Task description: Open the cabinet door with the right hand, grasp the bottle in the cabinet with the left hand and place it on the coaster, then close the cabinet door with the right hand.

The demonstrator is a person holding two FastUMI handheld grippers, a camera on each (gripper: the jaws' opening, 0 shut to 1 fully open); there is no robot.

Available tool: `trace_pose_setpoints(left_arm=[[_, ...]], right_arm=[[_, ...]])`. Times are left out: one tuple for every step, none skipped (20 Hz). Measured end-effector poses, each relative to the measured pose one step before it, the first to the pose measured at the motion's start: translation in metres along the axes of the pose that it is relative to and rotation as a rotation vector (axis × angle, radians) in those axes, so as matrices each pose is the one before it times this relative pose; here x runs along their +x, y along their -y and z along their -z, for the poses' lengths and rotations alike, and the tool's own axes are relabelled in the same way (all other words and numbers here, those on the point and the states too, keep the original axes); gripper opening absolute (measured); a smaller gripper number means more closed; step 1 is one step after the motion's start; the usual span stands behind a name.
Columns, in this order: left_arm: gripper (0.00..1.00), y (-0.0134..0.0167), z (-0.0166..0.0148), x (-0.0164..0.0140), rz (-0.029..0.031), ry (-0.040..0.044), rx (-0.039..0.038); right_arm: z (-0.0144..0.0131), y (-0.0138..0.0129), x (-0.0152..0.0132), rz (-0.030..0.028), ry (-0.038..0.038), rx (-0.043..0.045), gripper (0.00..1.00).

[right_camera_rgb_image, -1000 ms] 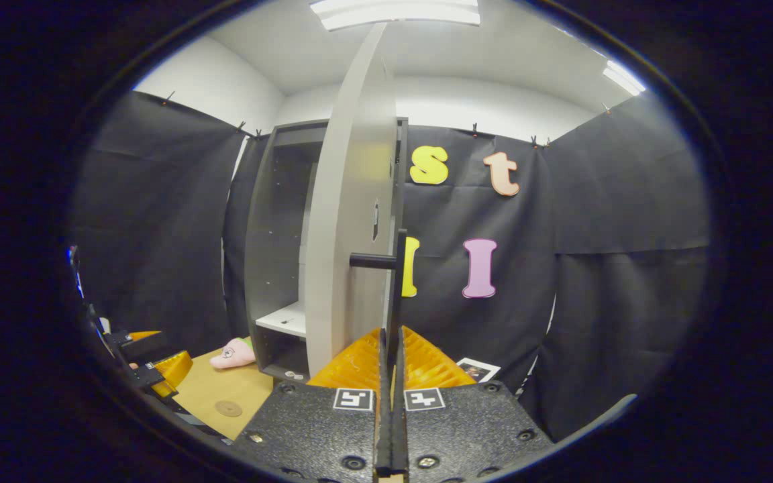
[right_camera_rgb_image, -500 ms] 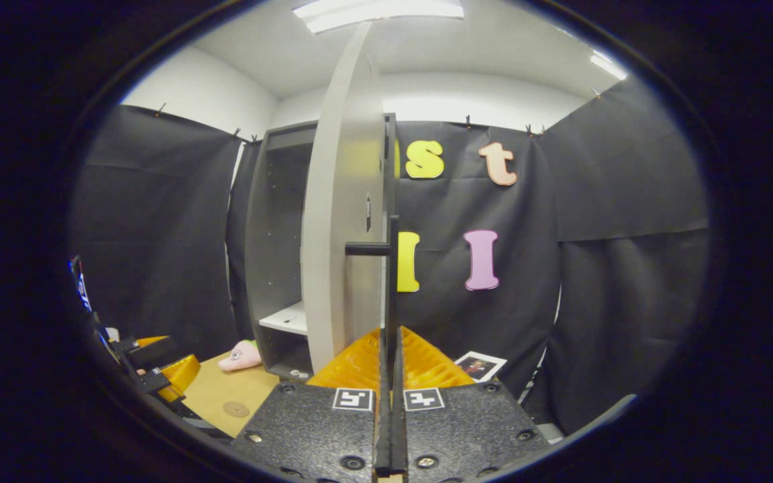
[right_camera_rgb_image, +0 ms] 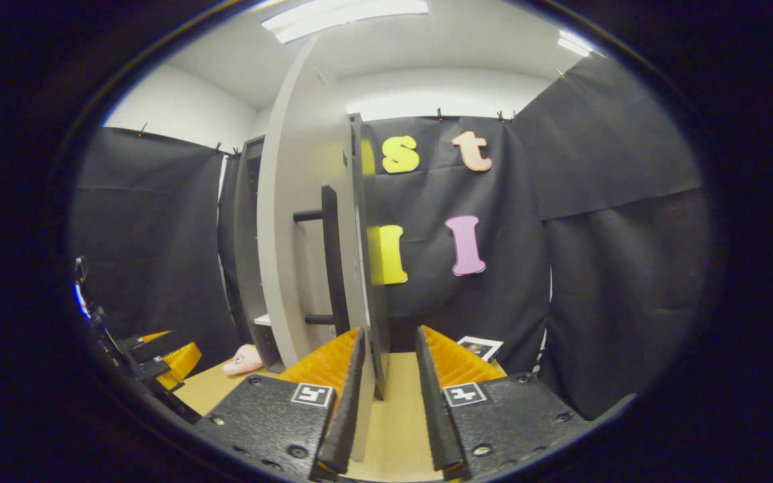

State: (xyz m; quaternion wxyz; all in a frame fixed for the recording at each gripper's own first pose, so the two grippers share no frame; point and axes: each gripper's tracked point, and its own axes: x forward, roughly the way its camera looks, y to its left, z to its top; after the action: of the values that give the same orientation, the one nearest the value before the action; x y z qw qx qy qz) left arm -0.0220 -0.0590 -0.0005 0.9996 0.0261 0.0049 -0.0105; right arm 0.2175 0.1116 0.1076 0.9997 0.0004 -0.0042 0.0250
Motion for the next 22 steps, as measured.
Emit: trace_pose_setpoints(left_arm=[[0.94,0.00325,-0.00077,0.00148,0.00594,0.00017,0.00182],[0.94,0.00276,-0.00095,0.00105,0.00465,-0.00137,0.00190],[0.94,0.00143,0.00044,0.00327,0.00306,-0.00289,0.00282],[0.95,0.00091,-0.00049,0.00206,0.00060,-0.00250,0.00145],[0.95,0.00059,-0.00048,0.00239,0.00310,-0.00322,-0.00097],[0.95,0.00122,-0.00179,0.00345,0.00428,-0.00075,-0.00175],[0.95,0.00016,-0.00282,0.00372,0.00356,0.00005,-0.00109],[0.95,0.00020,-0.00322,0.00585,0.00592,-0.00063,-0.00126],[0.95,0.00007,-0.00362,0.00674,0.00609,0.00275,-0.00193],[0.95,0.00003,-0.00496,0.00788,0.00587,0.00710,-0.00060],[0.95,-0.00078,-0.00597,0.00883,0.00448,0.00763,0.00146],[0.95,-0.00048,-0.00490,0.01000,0.00583,0.00410,0.00097],[0.95,0.00103,-0.00381,0.00980,0.01018,0.00259,-0.00283],[0.95,0.00230,-0.00383,0.01188,0.01386,0.00283,-0.00847],[0.94,0.00192,-0.00315,0.01402,0.01435,0.00303,-0.00774],[0.94,0.00068,-0.00278,0.01410,0.00890,0.00213,0.00002],[0.95,0.00068,-0.00385,0.01643,0.00898,0.00491,0.00450],[0.95,0.00067,-0.00479,0.01600,0.00921,0.00708,0.00700],[0.95,0.00024,-0.00338,0.01631,0.00560,0.00544,0.00600],[0.95,0.00028,-0.00357,0.01685,0.00758,0.00651,0.00114],[0.95,0.00026,-0.00175,0.01919,0.00881,0.00162,-0.00465],[0.95,0.00087,-0.00159,0.01752,0.00996,0.00136,-0.00661]], right_arm=[[-0.00307,0.00921,0.00039,0.01436,0.01208,-0.02522,0.54],[-0.00153,0.00306,0.00099,0.00622,0.00666,-0.01181,0.63],[0.00067,-0.00165,0.00135,-0.00478,0.00389,0.00014,0.68],[0.00023,-0.00084,0.00148,-0.00252,0.00151,0.00954,0.77],[0.00216,-0.00111,0.00235,0.00082,-0.00257,0.01137,0.79],[0.00062,-0.00059,0.00023,0.00072,0.00034,0.01142,0.87],[-0.00018,-0.00108,0.00087,0.00295,-0.00044,0.01384,0.92],[0.00037,-0.00261,-0.00031,-0.00411,-0.00072,0.01632,0.94],[0.00108,-0.00204,0.00016,-0.00236,-0.00084,0.01258,0.94],[-0.00067,-0.00075,0.00066,-0.00110,0.00312,0.00629,0.94],[-0.00046,0.00031,0.00126,-0.00003,0.00478,0.00294,0.94],[-0.00021,-0.00014,0.00095,-0.00052,0.00306,0.00028,0.94],[0.00059,0.00093,0.00067,0.00430,-0.00043,-0.00217,0.94],[0.00026,0.00080,-0.00032,0.00230,-0.00139,-0.00367,0.94],[0.00006,0.00046,-0.00035,0.00047,0.00098,-0.00365,0.94],[-0.00005,0.00103,-0.00030,0.00238,-0.00084,-0.00297,0.94],[0.00111,0.00109,-0.00030,0.00353,-0.00159,-0.00281,0.94],[0.00002,0.00075,-0.00011,0.00292,-0.00056,-0.00005,0.94],[0.00104,-0.00022,0.00018,0.00357,-0.00213,0.00173,0.94],[0.00052,0.00027,0.00030,0.00267,-0.00257,0.00241,0.94],[0.00142,0.00032,0.00013,0.00465,-0.00483,0.00073,0.94],[0.00114,0.00168,-0.00040,0.00786,-0.00624,-0.00120,0.94]])
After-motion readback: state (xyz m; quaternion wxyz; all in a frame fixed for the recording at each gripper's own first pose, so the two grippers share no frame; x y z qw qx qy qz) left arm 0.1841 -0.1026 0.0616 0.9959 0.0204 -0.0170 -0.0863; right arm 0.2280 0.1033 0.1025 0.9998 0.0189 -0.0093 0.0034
